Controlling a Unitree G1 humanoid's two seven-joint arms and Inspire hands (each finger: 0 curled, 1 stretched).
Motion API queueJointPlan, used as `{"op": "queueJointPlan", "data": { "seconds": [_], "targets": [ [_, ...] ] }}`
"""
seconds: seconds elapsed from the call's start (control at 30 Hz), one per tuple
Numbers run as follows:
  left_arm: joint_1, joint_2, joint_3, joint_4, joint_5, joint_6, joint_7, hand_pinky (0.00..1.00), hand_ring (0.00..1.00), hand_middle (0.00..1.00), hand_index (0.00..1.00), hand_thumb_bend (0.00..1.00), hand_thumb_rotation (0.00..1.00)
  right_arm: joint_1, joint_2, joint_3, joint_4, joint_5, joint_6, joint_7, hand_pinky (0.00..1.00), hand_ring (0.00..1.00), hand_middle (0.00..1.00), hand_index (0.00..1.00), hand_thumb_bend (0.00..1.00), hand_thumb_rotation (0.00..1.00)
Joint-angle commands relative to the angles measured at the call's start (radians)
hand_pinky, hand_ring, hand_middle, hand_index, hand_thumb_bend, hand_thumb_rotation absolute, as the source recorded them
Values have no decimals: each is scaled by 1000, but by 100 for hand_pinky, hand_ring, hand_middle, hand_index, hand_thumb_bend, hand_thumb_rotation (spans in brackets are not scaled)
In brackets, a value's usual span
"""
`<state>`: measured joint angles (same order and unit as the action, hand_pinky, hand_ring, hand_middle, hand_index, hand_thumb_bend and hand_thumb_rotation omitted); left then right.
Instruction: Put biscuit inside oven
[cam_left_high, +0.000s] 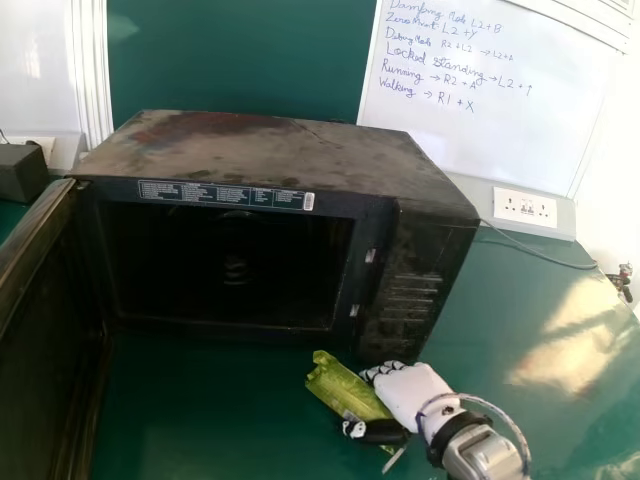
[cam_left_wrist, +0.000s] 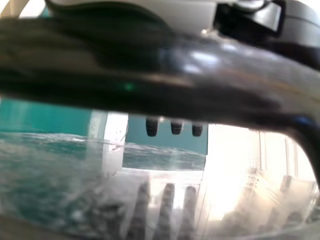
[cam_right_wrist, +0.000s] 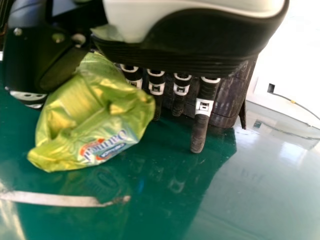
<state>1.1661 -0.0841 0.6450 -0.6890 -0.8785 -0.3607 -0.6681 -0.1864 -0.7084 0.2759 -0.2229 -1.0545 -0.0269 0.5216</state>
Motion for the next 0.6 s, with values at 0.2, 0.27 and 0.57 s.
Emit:
{"op": "queueJointPlan", "data": {
  "seconds": [0.2,0.27,0.57],
  "targets": [
    [15,-5,-8,-8,-15,-6,-3,77,79,86,82,75,51,41,47,10,-8,1,63,17,50,81,90,88,84,19],
    [12,-8,-4,-6,-2,-14,4,77,80,86,82,74,51,48,54,5,-19,7,78,21,46,76,86,84,78,9],
    [-11,-31,-18,-28,59,-34,89,75,78,85,82,74,51,87,56,-23,-63,35,98,-12,17,41,50,39,51,0]
  ]
}}
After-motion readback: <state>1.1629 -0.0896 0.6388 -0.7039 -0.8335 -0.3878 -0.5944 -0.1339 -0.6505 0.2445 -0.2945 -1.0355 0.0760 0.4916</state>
